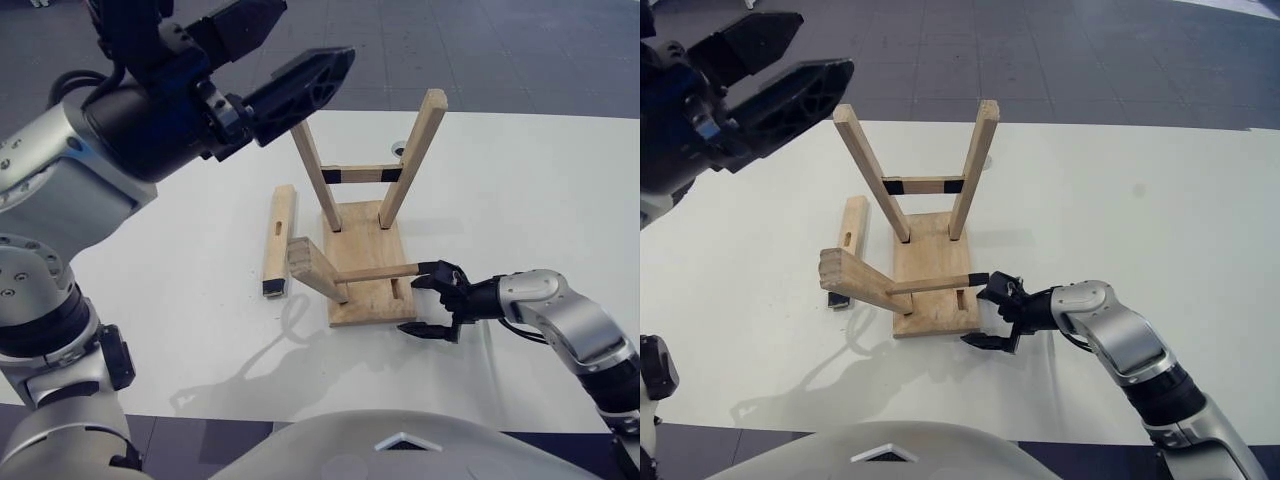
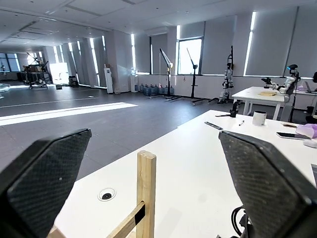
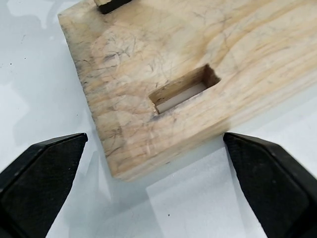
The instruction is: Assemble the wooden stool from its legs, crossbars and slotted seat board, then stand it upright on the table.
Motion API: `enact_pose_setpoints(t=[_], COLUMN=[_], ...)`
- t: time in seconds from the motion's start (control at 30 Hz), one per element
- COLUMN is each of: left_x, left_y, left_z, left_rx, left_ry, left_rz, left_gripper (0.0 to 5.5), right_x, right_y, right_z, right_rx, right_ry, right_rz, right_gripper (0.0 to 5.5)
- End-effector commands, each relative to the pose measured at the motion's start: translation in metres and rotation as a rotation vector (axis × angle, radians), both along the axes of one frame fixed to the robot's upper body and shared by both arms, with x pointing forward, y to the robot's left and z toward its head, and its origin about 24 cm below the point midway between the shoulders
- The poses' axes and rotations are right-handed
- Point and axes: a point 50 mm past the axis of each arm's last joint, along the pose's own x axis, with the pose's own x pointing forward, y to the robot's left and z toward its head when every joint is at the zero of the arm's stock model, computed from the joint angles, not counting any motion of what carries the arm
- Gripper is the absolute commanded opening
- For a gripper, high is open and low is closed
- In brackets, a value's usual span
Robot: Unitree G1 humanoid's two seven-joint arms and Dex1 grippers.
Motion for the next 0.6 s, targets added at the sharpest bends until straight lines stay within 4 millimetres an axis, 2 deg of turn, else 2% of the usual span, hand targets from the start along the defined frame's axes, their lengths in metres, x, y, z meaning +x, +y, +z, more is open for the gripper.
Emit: enact_pose_setpoints(t=[0.03, 0.27, 0.5, 0.6], left_x=[0.002, -0.010, -0.020, -0.019], left_y=[-0.003, -0.021, -0.034, -0.035], left_z=[0.009, 0.015, 0.021, 0.029], left_rx=[-0.110, -0.154, -0.160, -0.175], left_ry=[0.064, 0.190, 0.199, 0.181], left_rz=[0.042, 0.031, 0.012, 0.025], left_gripper=[4.78, 4.78, 4.78, 4.78], right_x=[-0.008, -0.006, -0.004, 0.008], right_y=[0.002, 0.005, 0.012, 0.012], right_z=[-0.019, -0.019, -0.020, -0.021], right_rx=[-0.050, -0.041, -0.015, -0.025], right_ry=[0.086, 0.070, 0.046, -0.017], right_rz=[-0.043, -0.088, -0.154, -0.236], right_gripper=[5.08, 5.08, 5.08, 5.08])
